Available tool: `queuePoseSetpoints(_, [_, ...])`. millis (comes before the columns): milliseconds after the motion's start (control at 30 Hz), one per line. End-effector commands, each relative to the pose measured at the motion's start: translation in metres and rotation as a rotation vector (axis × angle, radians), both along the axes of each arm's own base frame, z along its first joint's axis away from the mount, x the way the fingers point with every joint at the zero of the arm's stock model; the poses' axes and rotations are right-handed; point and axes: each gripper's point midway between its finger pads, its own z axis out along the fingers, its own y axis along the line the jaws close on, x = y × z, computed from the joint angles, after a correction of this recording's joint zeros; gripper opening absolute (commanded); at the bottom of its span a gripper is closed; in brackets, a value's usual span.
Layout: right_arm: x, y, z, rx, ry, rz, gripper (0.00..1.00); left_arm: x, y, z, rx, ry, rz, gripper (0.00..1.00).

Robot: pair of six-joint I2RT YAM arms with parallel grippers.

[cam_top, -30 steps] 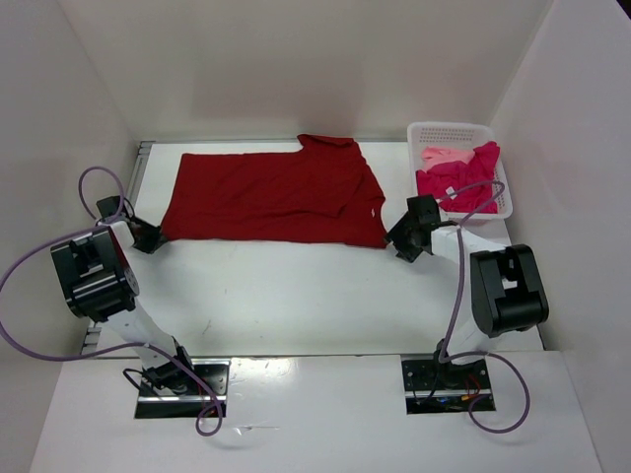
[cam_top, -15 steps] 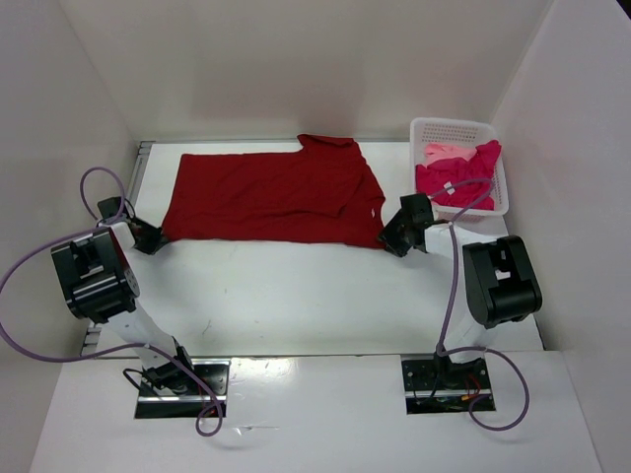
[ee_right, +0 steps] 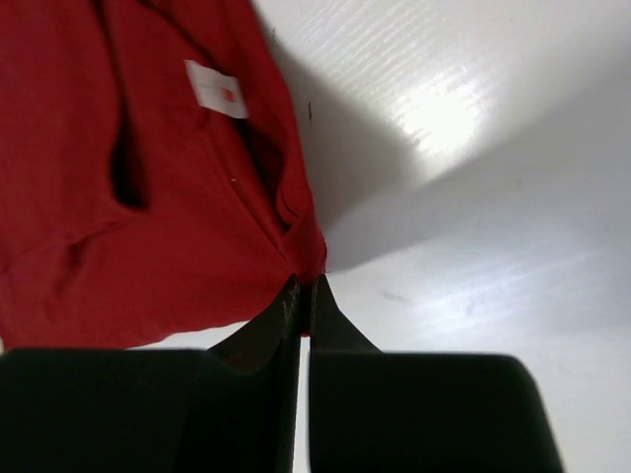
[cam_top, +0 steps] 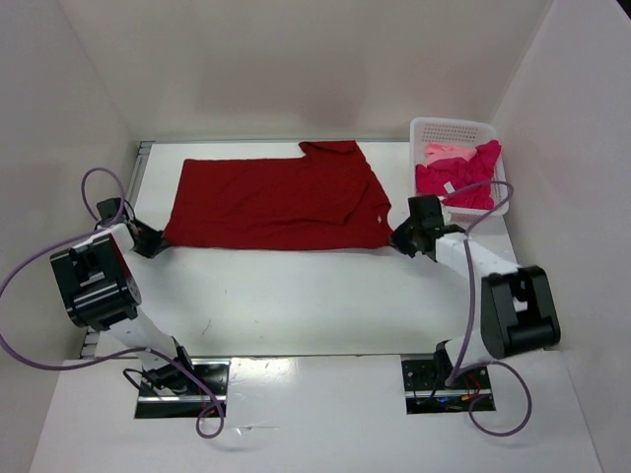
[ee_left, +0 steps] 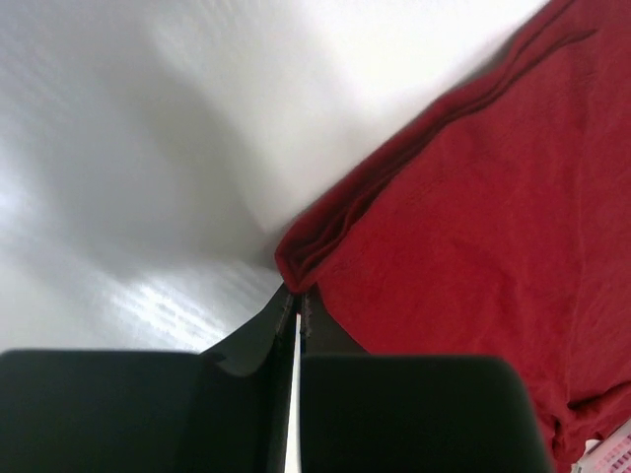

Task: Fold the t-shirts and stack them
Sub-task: Fold the flattened tshirt in 1/3 of the way

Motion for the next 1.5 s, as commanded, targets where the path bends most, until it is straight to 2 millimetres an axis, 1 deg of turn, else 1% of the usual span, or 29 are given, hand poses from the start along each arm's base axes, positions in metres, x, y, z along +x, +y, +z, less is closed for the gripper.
queuePoseSetpoints(0, [-0.039, -0.014, 0.003, -0.026, 0.061, -0.043, 0.00, -0.021, -0.001, 0.020, 0.055, 0.019, -0.017, 0.02])
queuePoseSetpoints(100, [-0.060, -0.014, 0.008, 0.005, 0.078, -0.046, 0.00, -0.041, -0.009, 0.027, 0.047, 0.043, -0.012, 0.02])
queuePoseSetpoints(200, [-0.082, -0.016, 0.023, 0.037, 0.082, -0.064, 0.00, -0.073, -0.014, 0.026, 0.037, 0.115, 0.021, 0.02])
queuePoseSetpoints(267, [-0.099, -0.018, 0.026, 0.048, 0.110, -0.079, 0.00, -0.096, -0.012, 0.025, 0.034, 0.158, 0.066, 0.01])
queuePoseSetpoints(367, [-0.112, -0.015, 0.042, 0.094, 0.088, -0.091, 0.00, -0.106, -0.016, 0.036, 0.031, 0.167, 0.101, 0.05])
queuePoseSetpoints(400, [-0.118, -0.015, 0.044, 0.099, 0.097, -0.092, 0.00, -0.109, -0.018, 0.038, 0.012, 0.178, 0.116, 0.10])
queuePoseSetpoints(433, [-0.120, -0.016, 0.050, 0.105, 0.089, -0.097, 0.00, -0.109, -0.017, 0.041, 0.010, 0.176, 0.124, 0.19])
queuePoseSetpoints(467, [-0.121, -0.016, 0.055, 0.112, 0.073, -0.101, 0.00, -0.108, -0.016, 0.043, 0.014, 0.169, 0.124, 0.39])
queuePoseSetpoints(500, [-0.121, -0.016, 0.057, 0.112, 0.070, -0.100, 0.06, -0.109, -0.017, 0.043, 0.014, 0.169, 0.124, 0.58])
queuePoseSetpoints(533, [-0.121, -0.016, 0.061, 0.114, 0.062, -0.100, 0.16, -0.110, -0.017, 0.044, 0.017, 0.164, 0.125, 0.69])
queuePoseSetpoints(567, [-0.120, -0.016, 0.064, 0.113, 0.051, -0.094, 0.24, -0.110, -0.017, 0.045, 0.019, 0.160, 0.125, 0.78])
queuePoseSetpoints(600, [-0.120, -0.016, 0.065, 0.110, 0.046, -0.088, 0.36, -0.108, -0.014, 0.048, 0.029, 0.156, 0.129, 0.85])
queuePoseSetpoints(633, [-0.119, -0.016, 0.067, 0.105, 0.040, -0.080, 0.46, -0.102, -0.009, 0.056, 0.051, 0.137, 0.128, 0.89])
queuePoseSetpoints(667, [-0.118, -0.016, 0.069, 0.095, 0.032, -0.065, 0.49, -0.096, -0.005, 0.065, 0.070, 0.114, 0.119, 0.89])
queuePoseSetpoints(733, [-0.112, -0.015, 0.081, 0.089, -0.007, -0.038, 0.55, -0.082, -0.011, 0.079, 0.047, 0.049, 0.070, 0.88])
queuePoseSetpoints(767, [-0.112, -0.013, 0.084, 0.091, -0.016, -0.020, 0.56, -0.070, -0.016, 0.086, 0.044, -0.003, 0.029, 0.82])
queuePoseSetpoints(833, [-0.109, -0.003, 0.092, 0.093, -0.052, 0.051, 0.54, -0.050, -0.040, 0.097, 0.000, -0.108, -0.077, 0.62])
queuePoseSetpoints(900, [-0.105, 0.008, 0.089, 0.108, -0.047, 0.105, 0.38, -0.040, -0.060, 0.102, 0.012, -0.157, -0.152, 0.36])
queuePoseSetpoints(967, [-0.094, 0.025, 0.084, 0.148, -0.069, 0.169, 0.07, -0.032, -0.088, 0.110, 0.063, -0.195, -0.237, 0.23])
queuePoseSetpoints(1000, [-0.090, 0.033, 0.077, 0.158, -0.050, 0.196, 0.00, -0.031, -0.098, 0.109, 0.074, -0.193, -0.264, 0.19])
queuePoseSetpoints(1033, [-0.086, 0.043, 0.065, 0.157, -0.024, 0.233, 0.00, -0.028, -0.110, 0.110, 0.087, -0.206, -0.302, 0.13])
queuePoseSetpoints(1067, [-0.080, 0.058, 0.063, 0.157, -0.040, 0.276, 0.00, -0.026, -0.129, 0.112, 0.092, -0.225, -0.360, 0.12])
queuePoseSetpoints(1100, [-0.072, 0.066, 0.055, 0.132, -0.022, 0.290, 0.00, -0.025, -0.142, 0.111, 0.086, -0.233, -0.394, 0.12])
queuePoseSetpoints(1133, [-0.069, 0.078, 0.053, 0.124, -0.031, 0.328, 0.02, -0.026, -0.155, 0.103, 0.062, -0.224, -0.424, 0.12])
queuePoseSetpoints(1200, [-0.056, 0.094, 0.053, 0.133, -0.052, 0.357, 0.15, -0.031, -0.191, 0.096, 0.018, -0.215, -0.508, 0.12])
queuePoseSetpoints(1233, [-0.055, 0.103, 0.045, 0.139, -0.024, 0.384, 0.20, -0.034, -0.203, 0.094, 0.000, -0.220, -0.539, 0.12])
queuePoseSetpoints(1267, [-0.053, 0.117, 0.048, 0.134, -0.037, 0.424, 0.29, -0.038, -0.221, 0.088, -0.030, -0.222, -0.588, 0.14])
queuePoseSetpoints(1333, [-0.051, 0.122, 0.034, 0.107, -0.009, 0.431, 0.37, -0.045, -0.233, 0.081, -0.052, -0.204, -0.618, 0.14])
queuePoseSetpoints(1467, [-0.044, 0.124, 0.017, 0.097, 0.012, 0.414, 0.44, -0.061, -0.251, 0.075, -0.081, -0.207, -0.658, 0.15])
